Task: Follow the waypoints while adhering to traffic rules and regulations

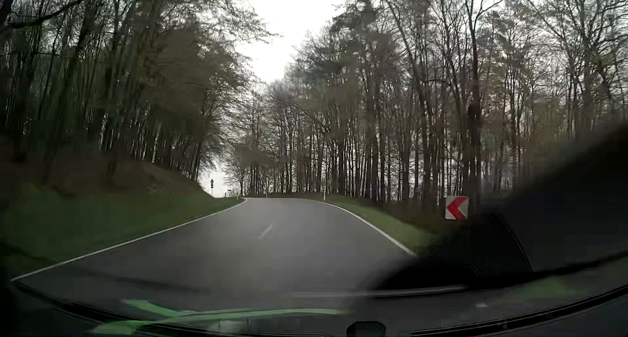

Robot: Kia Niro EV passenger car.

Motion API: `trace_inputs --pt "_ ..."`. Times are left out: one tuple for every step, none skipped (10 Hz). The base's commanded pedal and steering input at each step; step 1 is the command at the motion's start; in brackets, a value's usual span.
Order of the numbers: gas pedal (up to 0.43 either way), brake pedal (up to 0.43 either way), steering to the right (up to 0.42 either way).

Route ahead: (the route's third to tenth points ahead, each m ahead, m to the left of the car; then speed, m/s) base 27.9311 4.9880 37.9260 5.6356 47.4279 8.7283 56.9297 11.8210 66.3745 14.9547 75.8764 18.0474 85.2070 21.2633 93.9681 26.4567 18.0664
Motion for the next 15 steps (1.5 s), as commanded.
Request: trace_inputs --pt "0.248 0.0 -0.031" --pt "0.197 0.0 -0.031" --pt "0.157 0.0 -0.031" --pt "0.157 0.0 -0.031" --pt "0.138 0.0 -0.031" --pt "0.138 0.0 -0.031" --pt "0.138 0.0 -0.03" --pt "0.138 0.0 -0.03" --pt "0.138 0.0 -0.03" --pt "0.138 0.0 -0.03" --pt "0.138 0.0 -0.03" --pt "0.138 0.0 -0.03" --pt "0.138 0.0 -0.029" --pt "0.13 0.0 -0.028" --pt "0.098 0.0 -0.027"
